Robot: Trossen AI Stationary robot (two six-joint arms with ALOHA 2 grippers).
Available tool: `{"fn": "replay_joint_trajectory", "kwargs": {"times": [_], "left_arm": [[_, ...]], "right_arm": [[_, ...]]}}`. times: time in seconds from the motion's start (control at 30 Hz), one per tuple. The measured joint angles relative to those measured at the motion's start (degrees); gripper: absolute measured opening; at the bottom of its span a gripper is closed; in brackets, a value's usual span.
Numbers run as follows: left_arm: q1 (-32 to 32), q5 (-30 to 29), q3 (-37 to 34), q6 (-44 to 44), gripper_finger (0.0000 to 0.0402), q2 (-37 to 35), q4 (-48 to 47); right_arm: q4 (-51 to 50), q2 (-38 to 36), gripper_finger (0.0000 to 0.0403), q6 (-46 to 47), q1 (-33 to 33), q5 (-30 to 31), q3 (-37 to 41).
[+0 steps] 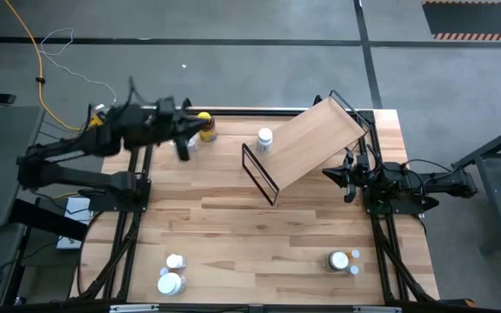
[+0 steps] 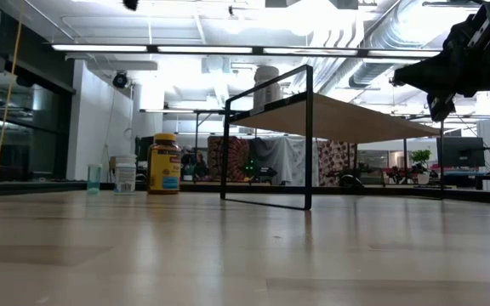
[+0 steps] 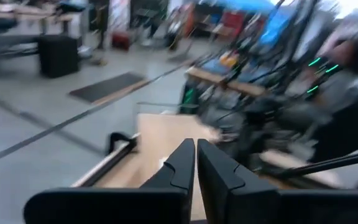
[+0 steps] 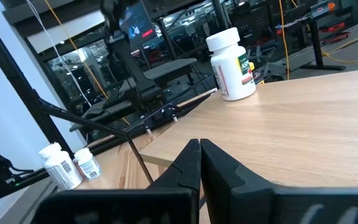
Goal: Pick and place medicine bottles onto shelf by color
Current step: Put the large white pill bottle on the shelf
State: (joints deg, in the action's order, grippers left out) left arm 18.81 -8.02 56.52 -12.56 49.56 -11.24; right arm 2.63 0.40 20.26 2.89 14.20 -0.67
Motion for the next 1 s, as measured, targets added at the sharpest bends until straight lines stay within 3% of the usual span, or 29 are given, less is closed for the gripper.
{"fn": "replay_joint_trajectory", "kwargs": {"times": [0.2,0.4,0.5,0.67,0.87,1.0], "left_arm": [[-4.5,-0.1,-14.5,-4.5,0.0003,-12.3,8.2],[-7.3,0.0,-18.1,-4.9,0.0003,-18.4,8.1],[-7.6,-0.1,-18.2,-4.9,0.0001,-19.8,8.0],[-7.6,-0.1,-18.2,-4.9,0.0002,-20.4,8.0],[-7.6,-0.1,-18.2,-4.9,0.0001,-20.3,8.0],[-7.6,-1.2,-18.2,-4.8,0.0001,-20.3,7.9]], "right_arm": [[0.0,0.0,0.0,1.5,0.0,0.1,0.0],[0.3,0.0,0.0,2.1,0.0,0.5,0.0],[5.3,0.1,0.0,11.5,0.0,1.7,0.0],[17.1,0.0,0.0,30.3,0.0,9.0,0.0],[37.4,4.3,0.0,22.3,0.0,9.5,-1.8],[29.0,15.0,0.0,19.8,0.0,9.9,-12.1]]}}
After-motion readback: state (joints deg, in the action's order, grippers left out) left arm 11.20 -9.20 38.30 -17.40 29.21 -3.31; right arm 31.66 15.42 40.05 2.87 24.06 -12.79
